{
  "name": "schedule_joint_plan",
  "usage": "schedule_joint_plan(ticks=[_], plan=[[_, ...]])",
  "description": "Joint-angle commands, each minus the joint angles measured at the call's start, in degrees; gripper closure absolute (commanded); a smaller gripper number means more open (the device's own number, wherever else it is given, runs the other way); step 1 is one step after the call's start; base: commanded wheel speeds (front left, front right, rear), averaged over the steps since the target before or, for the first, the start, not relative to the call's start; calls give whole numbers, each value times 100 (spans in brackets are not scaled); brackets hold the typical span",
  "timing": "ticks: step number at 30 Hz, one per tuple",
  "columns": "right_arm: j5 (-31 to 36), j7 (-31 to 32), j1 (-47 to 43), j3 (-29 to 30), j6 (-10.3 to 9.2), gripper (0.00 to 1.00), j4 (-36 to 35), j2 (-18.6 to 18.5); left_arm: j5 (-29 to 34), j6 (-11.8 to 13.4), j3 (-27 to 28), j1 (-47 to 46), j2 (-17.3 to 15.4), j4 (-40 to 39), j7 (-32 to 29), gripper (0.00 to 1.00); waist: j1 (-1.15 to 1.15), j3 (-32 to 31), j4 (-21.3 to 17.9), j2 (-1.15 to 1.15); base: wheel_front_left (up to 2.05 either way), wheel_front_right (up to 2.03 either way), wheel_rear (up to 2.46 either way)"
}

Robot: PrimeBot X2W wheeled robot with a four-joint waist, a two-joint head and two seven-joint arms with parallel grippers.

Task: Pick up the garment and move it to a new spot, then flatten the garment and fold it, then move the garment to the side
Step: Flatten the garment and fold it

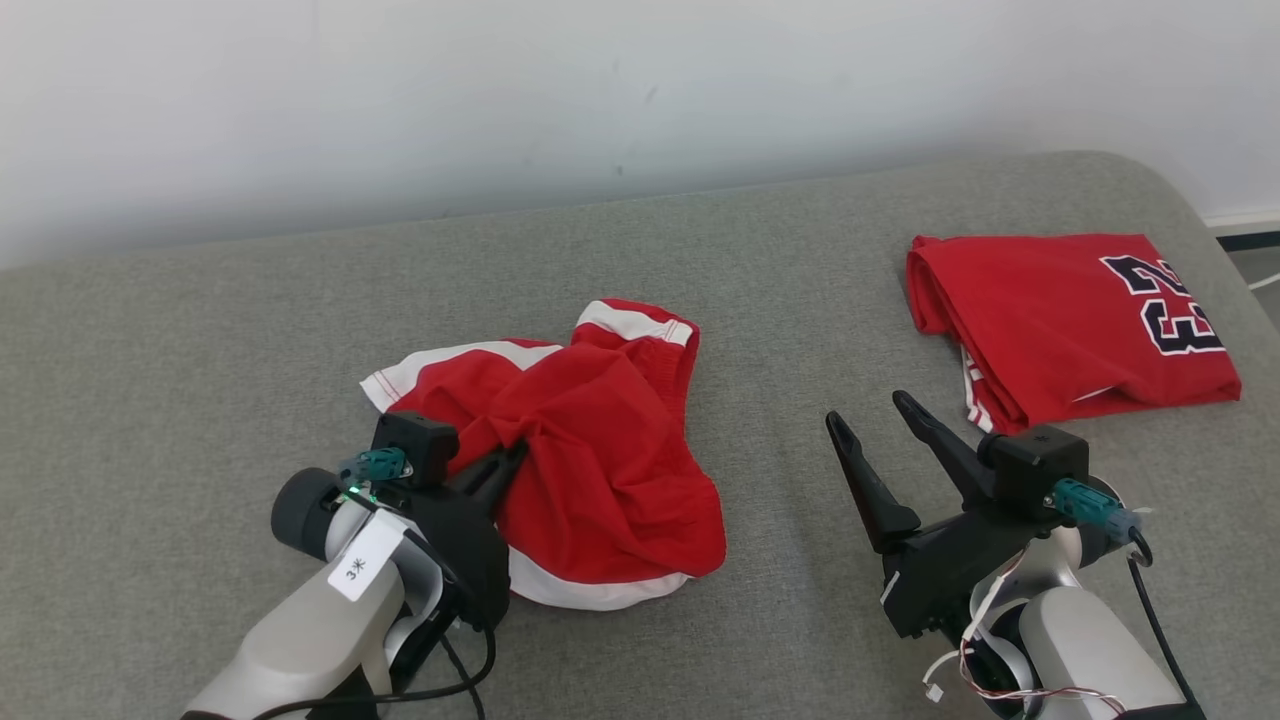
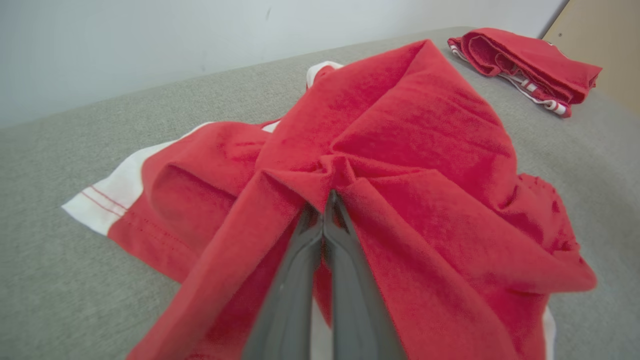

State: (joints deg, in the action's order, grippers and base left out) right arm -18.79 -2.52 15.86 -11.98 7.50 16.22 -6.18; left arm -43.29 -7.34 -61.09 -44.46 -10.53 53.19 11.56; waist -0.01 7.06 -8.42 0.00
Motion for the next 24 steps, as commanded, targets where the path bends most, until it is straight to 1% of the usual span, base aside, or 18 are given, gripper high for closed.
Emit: schedule_joint_plan(ticks=[1,6,10,12,20,24], plan=[[67,-23,39,41,-4,0,2,4,-52,-14,-53,-77,42,82,118,0,1,0,45,0,0,0,0],[68,-34,13,64,-4,0,28,15,-141,-11,-87,-129,115,153,278,0,1,-31,168,0,0,0,0],[44,-52,-57,79,-4,0,61,32,-114,6,100,-41,131,103,367,0,1,-121,316,0,0,0,0],[38,-56,-80,98,-4,0,67,37,-29,112,304,61,102,-148,367,0,1,-148,367,0,0,0,0],[15,-69,-162,93,-4,0,100,63,417,567,1049,942,-211,-1280,367,0,1,-257,469,0,0,0,0],[-1,-73,-203,115,-4,0,118,52,524,688,1267,1358,-335,-1687,368,0,1,-292,508,0,0,0,0]])
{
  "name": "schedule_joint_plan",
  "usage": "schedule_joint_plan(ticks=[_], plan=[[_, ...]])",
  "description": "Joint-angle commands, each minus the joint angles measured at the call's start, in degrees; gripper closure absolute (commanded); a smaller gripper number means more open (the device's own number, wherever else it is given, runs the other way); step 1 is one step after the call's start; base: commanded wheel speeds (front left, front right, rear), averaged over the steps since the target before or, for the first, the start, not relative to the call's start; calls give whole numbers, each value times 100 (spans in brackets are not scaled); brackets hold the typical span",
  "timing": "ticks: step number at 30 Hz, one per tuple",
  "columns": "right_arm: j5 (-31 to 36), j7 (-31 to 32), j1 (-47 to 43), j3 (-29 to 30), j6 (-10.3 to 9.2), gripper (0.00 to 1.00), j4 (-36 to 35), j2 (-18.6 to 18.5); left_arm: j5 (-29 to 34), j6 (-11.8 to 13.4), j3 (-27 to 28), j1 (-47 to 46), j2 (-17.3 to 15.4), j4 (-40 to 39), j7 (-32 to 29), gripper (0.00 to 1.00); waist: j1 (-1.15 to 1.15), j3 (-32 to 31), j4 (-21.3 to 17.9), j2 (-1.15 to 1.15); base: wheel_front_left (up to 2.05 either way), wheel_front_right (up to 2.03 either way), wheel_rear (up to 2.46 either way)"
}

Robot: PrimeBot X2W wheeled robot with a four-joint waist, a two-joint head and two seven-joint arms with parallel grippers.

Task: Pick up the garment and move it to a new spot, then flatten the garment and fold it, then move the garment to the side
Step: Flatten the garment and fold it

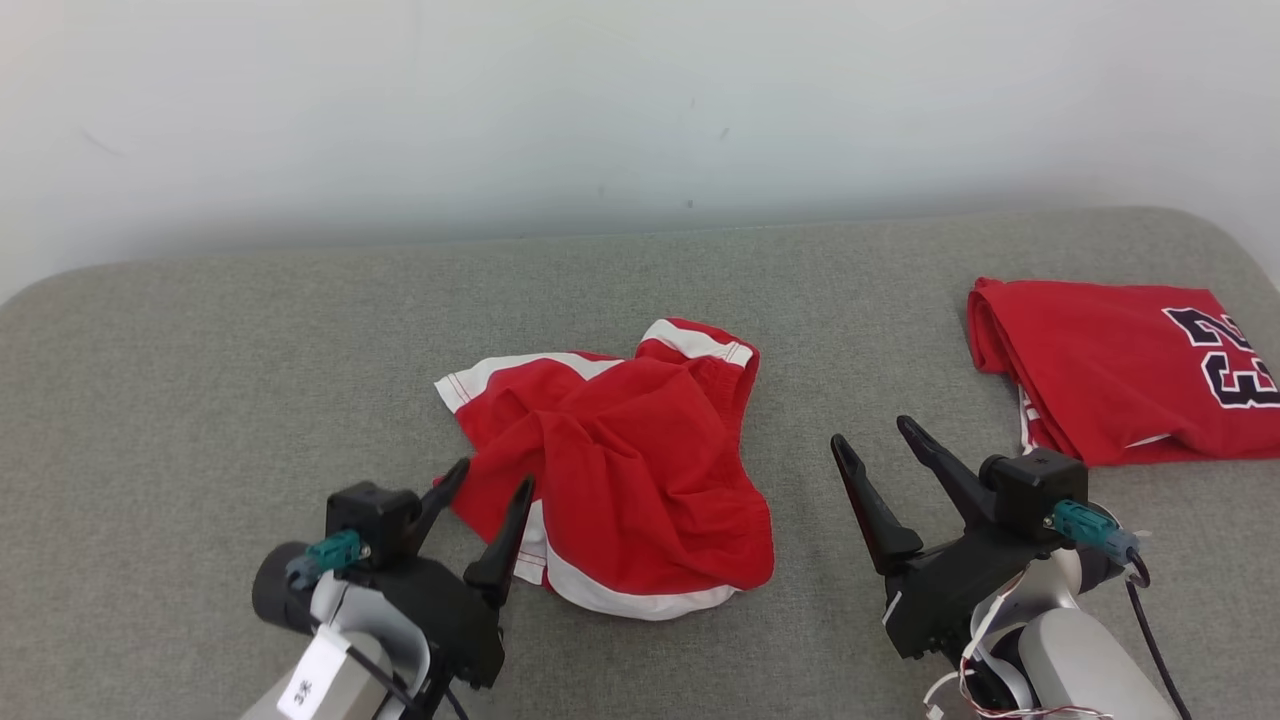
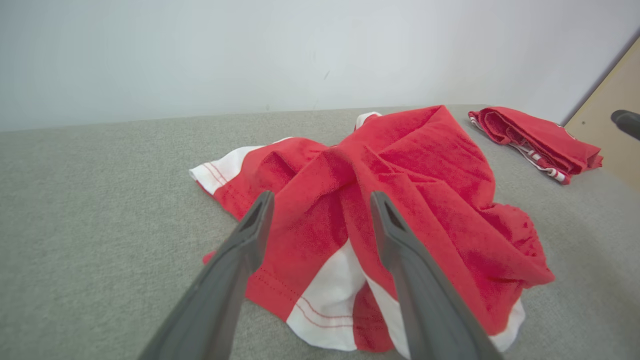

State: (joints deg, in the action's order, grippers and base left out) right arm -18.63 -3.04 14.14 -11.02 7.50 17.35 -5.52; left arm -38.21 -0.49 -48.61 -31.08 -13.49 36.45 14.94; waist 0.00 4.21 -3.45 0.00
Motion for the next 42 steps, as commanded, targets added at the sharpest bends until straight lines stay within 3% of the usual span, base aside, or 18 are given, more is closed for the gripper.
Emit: schedule_joint_plan(ticks=[1,10,21,32,33,34,35,36,42], plan=[[-19,-20,-26,24,-4,0,8,-12,24,10,52,119,-53,-65,30,0,0,-13,18,0,0,0,0],[-47,4,7,-52,-4,0,27,4,-52,-74,140,537,-29,115,31,0,0,-39,-5,0,0,0,0],[-80,6,76,-112,-4,0,-1,-61,-279,-402,81,449,280,1117,-3,0,0,43,-238,0,0,0,0],[-44,-5,118,-82,-4,0,-14,-67,-374,-570,97,208,470,1815,10,0,0,117,-411,0,0,0,0],[-41,-7,121,-80,-4,0,-15,-65,-393,-595,90,187,490,1874,11,9,0,120,-419,0,0,0,0],[-37,-10,121,-75,-4,0,-15,-64,-404,-610,84,169,510,1914,2,53,0,124,-421,0,0,0,0],[-33,-16,118,-70,-4,0,-17,-66,-404,-611,78,154,525,1949,2,73,0,126,-421,0,0,0,0],[-28,-26,112,-59,-4,0,-22,-70,-401,-629,77,132,538,1963,4,100,0,128,-416,0,0,0,0],[6,-42,39,-6,-4,0,-28,-61,-282,-650,96,40,549,1912,12,100,0,109,-279,0,0,0,0]])
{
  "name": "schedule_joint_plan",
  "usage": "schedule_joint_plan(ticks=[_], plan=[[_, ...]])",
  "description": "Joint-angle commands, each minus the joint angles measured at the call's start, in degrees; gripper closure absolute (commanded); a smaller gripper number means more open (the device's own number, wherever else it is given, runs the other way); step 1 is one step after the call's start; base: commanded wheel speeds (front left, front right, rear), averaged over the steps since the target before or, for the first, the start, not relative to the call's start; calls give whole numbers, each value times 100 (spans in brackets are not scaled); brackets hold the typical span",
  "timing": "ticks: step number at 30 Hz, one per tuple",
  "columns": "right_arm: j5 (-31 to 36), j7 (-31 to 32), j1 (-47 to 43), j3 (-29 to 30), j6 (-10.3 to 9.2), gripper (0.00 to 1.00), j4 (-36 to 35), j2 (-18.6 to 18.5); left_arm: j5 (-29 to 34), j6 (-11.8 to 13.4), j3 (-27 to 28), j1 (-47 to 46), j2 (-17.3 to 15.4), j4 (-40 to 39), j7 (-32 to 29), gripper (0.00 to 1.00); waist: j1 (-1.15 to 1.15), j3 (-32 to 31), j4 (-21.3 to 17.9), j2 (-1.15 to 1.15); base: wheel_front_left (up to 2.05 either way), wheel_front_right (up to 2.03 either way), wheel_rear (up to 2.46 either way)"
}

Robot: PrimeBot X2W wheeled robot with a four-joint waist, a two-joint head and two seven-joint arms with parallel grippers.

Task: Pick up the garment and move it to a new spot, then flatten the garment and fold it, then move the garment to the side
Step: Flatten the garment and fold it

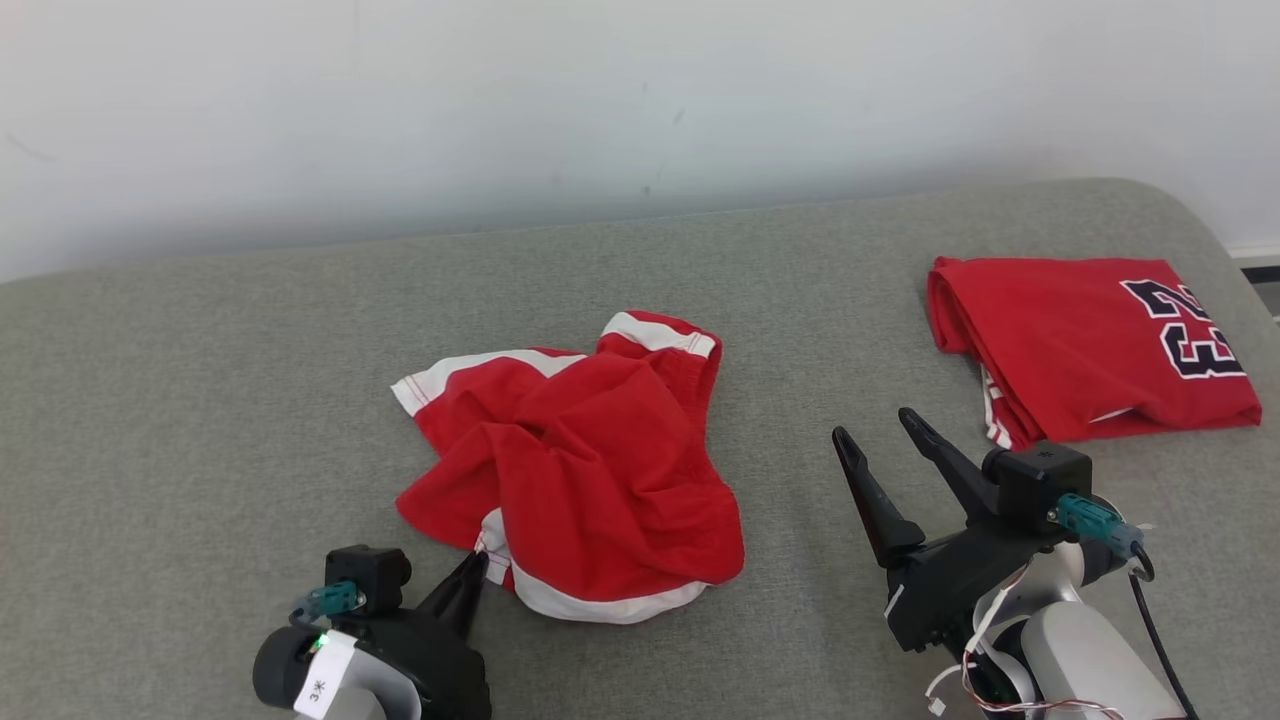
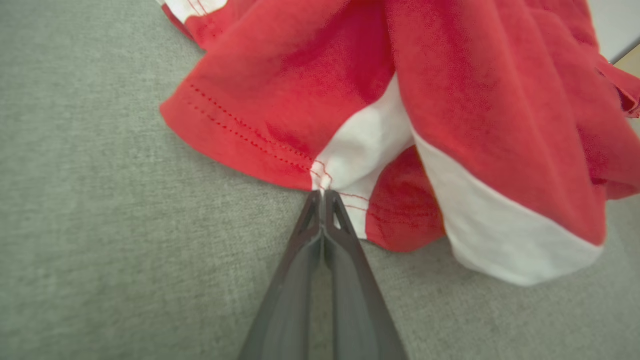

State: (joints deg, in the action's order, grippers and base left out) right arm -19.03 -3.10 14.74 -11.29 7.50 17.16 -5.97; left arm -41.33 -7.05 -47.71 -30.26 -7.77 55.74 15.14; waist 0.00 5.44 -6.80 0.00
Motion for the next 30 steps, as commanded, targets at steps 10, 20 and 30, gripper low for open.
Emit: schedule_joint_plan(ticks=[10,20,30], plan=[[-19,-54,-123,25,-4,0,76,44,421,315,258,206,-292,-834,-3,100,0,-198,468,0,0,0,0],[-72,-96,-227,37,-4,0,162,67,555,691,145,806,-1002,-2215,-437,100,0,-319,856,0,0,0,0],[-107,-105,-182,-16,-4,0,196,72,716,1170,162,1221,-2010,-3740,-1042,100,0,-300,963,0,0,0,0]])
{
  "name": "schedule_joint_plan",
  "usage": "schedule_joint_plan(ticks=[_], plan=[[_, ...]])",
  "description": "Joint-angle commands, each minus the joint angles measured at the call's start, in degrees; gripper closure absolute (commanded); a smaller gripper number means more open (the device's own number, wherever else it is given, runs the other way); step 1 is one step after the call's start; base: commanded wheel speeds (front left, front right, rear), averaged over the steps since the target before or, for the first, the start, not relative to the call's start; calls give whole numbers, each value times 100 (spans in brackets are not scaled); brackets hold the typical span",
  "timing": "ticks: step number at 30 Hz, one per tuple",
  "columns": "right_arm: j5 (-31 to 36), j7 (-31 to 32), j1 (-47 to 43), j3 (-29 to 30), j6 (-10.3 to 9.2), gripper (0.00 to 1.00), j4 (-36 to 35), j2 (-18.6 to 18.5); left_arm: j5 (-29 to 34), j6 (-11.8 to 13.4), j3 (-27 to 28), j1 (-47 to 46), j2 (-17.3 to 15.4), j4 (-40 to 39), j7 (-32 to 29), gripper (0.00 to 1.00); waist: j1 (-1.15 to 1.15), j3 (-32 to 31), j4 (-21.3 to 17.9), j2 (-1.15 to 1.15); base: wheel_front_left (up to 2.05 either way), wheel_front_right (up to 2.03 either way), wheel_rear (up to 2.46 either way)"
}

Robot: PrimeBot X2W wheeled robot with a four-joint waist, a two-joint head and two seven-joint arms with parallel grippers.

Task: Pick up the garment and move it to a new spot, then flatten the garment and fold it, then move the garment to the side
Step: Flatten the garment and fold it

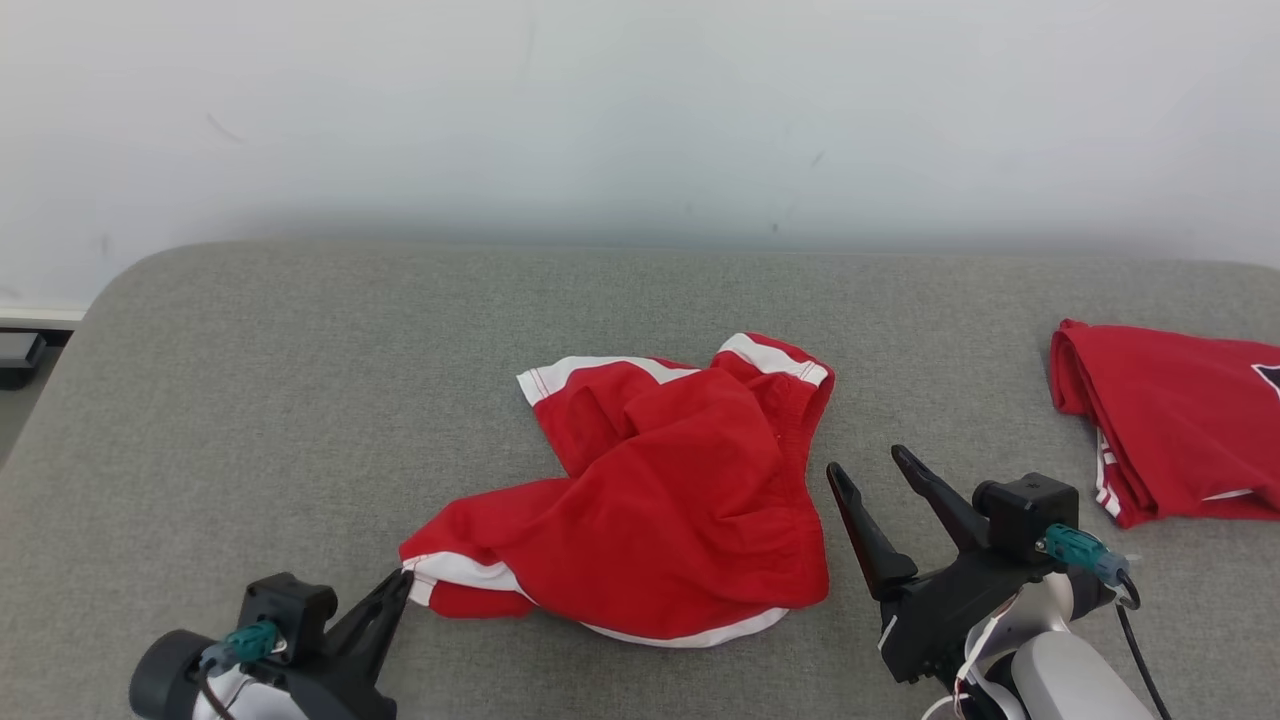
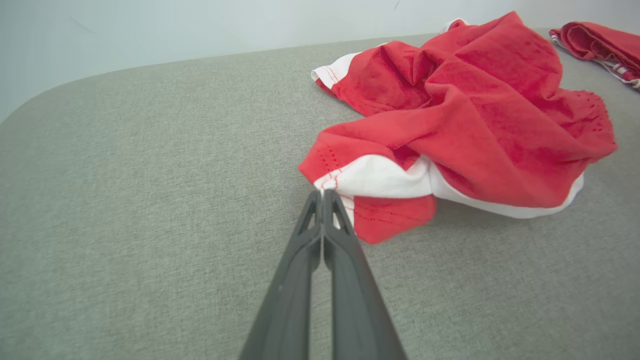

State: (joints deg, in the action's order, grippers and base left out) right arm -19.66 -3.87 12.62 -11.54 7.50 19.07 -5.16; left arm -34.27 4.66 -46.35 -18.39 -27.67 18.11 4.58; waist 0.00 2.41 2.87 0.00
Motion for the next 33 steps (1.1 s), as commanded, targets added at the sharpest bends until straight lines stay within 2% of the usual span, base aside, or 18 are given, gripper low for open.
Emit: schedule_joint_plan(ticks=[1,4,9,15,21,22,24,29,33], plan=[[-50,-29,37,-1,-4,0,8,-9,30,28,13,74,-103,-100,-26,100,0,12,-11,0,0,0,0],[-61,-25,63,-23,-4,0,20,-25,120,146,13,198,-373,-319,-114,100,0,43,-54,0,0,0,0],[-68,-28,80,-6,-4,0,53,-71,121,430,98,436,-635,-619,-154,100,0,43,-148,0,0,0,0],[-70,-17,112,2,-4,0,82,-101,-117,346,51,642,-486,-611,-83,100,0,24,-176,0,0,0,0],[-50,-6,106,21,-4,0,92,-98,-277,114,6,700,-253,-154,175,100,0,-16,-165,0,0,0,0],[-52,-6,102,17,-4,0,97,-96,-286,91,0,693,-224,-74,206,80,0,-27,-165,0,0,0,0],[-65,-12,93,6,-4,0,104,-98,-328,130,53,685,-178,53,311,0,0,-52,-164,0,0,0,0],[-101,-15,22,12,-4,0,113,-123,-534,75,248,759,-35,174,655,0,0,-133,-165,0,0,0,0],[-99,-39,-17,19,-4,0,94,-184,-618,131,395,806,57,163,834,0,0,-210,-153,0,0,0,0]])
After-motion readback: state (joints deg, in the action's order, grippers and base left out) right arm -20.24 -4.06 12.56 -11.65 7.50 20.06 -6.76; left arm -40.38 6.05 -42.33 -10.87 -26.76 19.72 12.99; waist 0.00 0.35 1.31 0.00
